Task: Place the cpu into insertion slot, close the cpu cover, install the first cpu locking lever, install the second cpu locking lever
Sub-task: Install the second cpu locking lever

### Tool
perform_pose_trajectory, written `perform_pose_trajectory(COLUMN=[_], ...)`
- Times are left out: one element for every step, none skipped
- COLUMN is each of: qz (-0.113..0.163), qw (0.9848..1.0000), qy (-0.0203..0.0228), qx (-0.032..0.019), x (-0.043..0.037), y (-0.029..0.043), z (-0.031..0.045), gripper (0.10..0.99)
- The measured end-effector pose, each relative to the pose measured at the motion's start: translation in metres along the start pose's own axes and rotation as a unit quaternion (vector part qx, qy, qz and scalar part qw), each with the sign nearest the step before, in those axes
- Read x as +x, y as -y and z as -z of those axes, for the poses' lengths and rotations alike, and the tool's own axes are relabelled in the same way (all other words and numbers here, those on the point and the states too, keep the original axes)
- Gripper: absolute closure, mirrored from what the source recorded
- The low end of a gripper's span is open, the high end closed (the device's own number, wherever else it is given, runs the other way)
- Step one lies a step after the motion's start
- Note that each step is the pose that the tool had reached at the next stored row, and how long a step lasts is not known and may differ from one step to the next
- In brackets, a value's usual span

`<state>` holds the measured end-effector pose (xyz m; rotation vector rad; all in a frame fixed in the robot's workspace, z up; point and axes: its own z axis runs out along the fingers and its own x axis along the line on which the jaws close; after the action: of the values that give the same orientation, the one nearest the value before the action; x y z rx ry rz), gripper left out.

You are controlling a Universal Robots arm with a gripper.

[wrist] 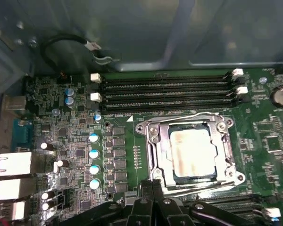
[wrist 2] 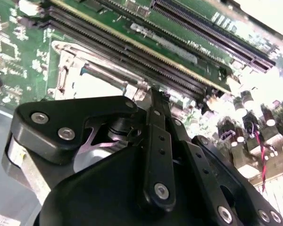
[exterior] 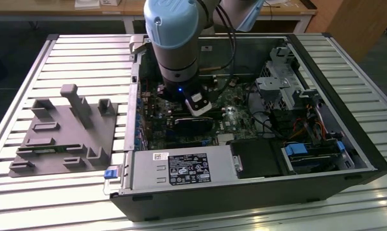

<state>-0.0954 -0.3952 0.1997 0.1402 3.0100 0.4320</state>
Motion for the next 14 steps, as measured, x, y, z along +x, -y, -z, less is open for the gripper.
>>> perform_pose_trajectory(qz=[0.000, 0.000, 0.000, 0.000, 0.000, 0.001, 0.000, 0.001, 0.001, 0.001, 0.001, 0.001, 0.001, 0.001], qw=[1.0000, 1.0000, 1.0000, 1.0000, 1.0000, 1.0000, 1.0000, 1.0000, 1.0000, 1.0000, 1.0000, 1.0000, 1.0000, 1.0000], qy=[0.0001, 0.0007, 0.0011, 0.0013, 0.0016, 0.0017, 0.0018, 0.0018, 0.0018, 0.0018, 0.0018, 0.0018, 0.0018, 0.0018], qx=[0.0000, -0.0001, -0.0002, -0.0001, -0.0002, -0.0002, -0.0002, -0.0002, -0.0001, 0.0001, 0.0002, 0.0004, 0.0004, 0.0004], x=[-0.0003, -0.0008, -0.0011, -0.0013, -0.0016, -0.0017, -0.0019, -0.0020, -0.0021, -0.0023, -0.0023, -0.0024, -0.0025, -0.0026], y=[-0.0009, -0.0028, -0.0038, -0.0046, -0.0053, -0.0060, -0.0065, -0.0069, -0.0073, -0.0077, -0.0080, -0.0084, -0.0087, -0.0088], z=[0.0031, 0.0095, 0.0126, 0.0155, 0.0180, 0.0201, 0.0217, 0.0232, 0.0245, 0.0258, 0.0270, 0.0281, 0.0290, 0.0294], gripper=[0.980, 0.980, 0.980, 0.980, 0.980, 0.980, 0.980, 0.980, 0.980, 0.980, 0.980, 0.980, 0.980, 0.980])
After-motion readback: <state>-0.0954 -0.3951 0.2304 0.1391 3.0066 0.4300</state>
